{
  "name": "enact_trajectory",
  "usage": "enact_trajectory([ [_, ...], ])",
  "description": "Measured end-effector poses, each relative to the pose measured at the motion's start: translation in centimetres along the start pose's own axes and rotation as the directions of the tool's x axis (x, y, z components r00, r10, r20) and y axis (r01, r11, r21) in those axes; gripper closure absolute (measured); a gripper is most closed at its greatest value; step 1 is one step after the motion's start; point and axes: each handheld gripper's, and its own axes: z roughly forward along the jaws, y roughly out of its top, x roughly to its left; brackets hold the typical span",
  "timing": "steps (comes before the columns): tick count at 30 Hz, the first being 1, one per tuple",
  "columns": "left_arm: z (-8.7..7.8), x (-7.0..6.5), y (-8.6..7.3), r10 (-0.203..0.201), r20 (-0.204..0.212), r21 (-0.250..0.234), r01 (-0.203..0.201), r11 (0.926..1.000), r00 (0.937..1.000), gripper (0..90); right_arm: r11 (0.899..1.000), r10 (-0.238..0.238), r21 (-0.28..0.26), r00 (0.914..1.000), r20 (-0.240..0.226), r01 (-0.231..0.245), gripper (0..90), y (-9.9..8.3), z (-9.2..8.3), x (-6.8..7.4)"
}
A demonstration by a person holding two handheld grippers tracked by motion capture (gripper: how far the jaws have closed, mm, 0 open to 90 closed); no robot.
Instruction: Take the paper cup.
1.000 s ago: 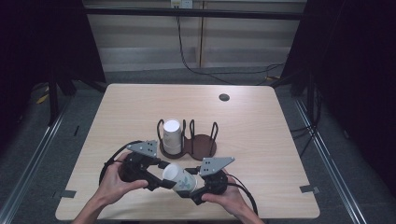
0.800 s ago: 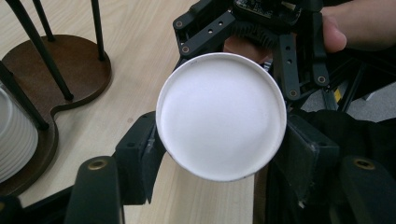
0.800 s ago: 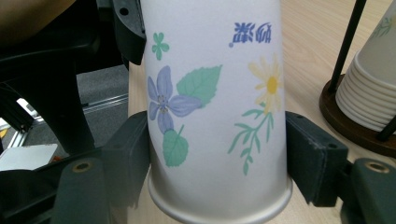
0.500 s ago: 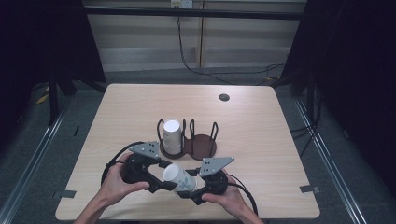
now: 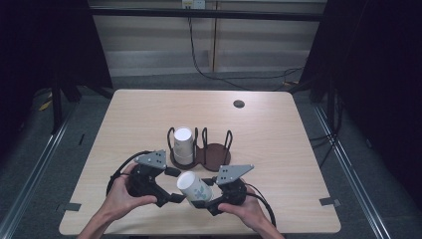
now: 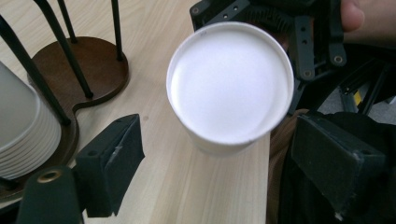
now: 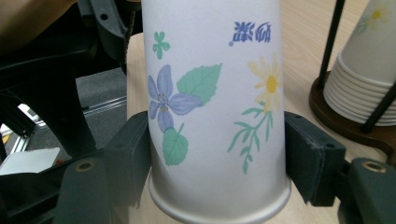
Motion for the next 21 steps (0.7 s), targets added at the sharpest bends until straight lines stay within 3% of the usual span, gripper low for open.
enact_trajectory([
  [6,0.0,0.3,-0.3,0.008,-0.025,0.036,-0.008,0.9993,0.9997,16.2,1.000,0.004,0.018,0.9999,0.013,-0.005,30.6,0.6,-0.3,-0.4],
  [9,0.1,0.3,-0.4,0.006,-0.017,0.012,-0.006,0.9999,0.9998,16.2,0.999,-0.007,0.048,0.9998,0.019,0.006,30.6,1.1,-0.3,-0.6],
  [10,0.1,0.4,-0.4,0.016,-0.021,0.032,-0.015,0.9994,0.9997,16.2,0.998,-0.008,0.057,0.9998,0.018,0.007,30.6,1.3,-0.3,-0.7],
  [13,-0.1,0.2,-0.7,0.006,-0.034,0.008,-0.005,1.0000,0.9994,16.4,0.995,-0.019,0.096,0.9997,0.018,0.017,30.7,1.9,-0.2,-1.0],
  [14,-0.2,0.3,-0.7,0.020,-0.044,0.017,-0.019,0.9997,0.9988,16.7,0.994,-0.022,0.107,0.9996,0.018,0.020,30.7,2.1,-0.1,-1.1],
  [21,-0.4,0.6,-1.4,0.011,-0.066,0.018,-0.010,0.9998,0.9977,16.9,0.986,-0.030,0.165,0.9995,0.011,0.027,30.9,2.7,0.2,-1.5],
])
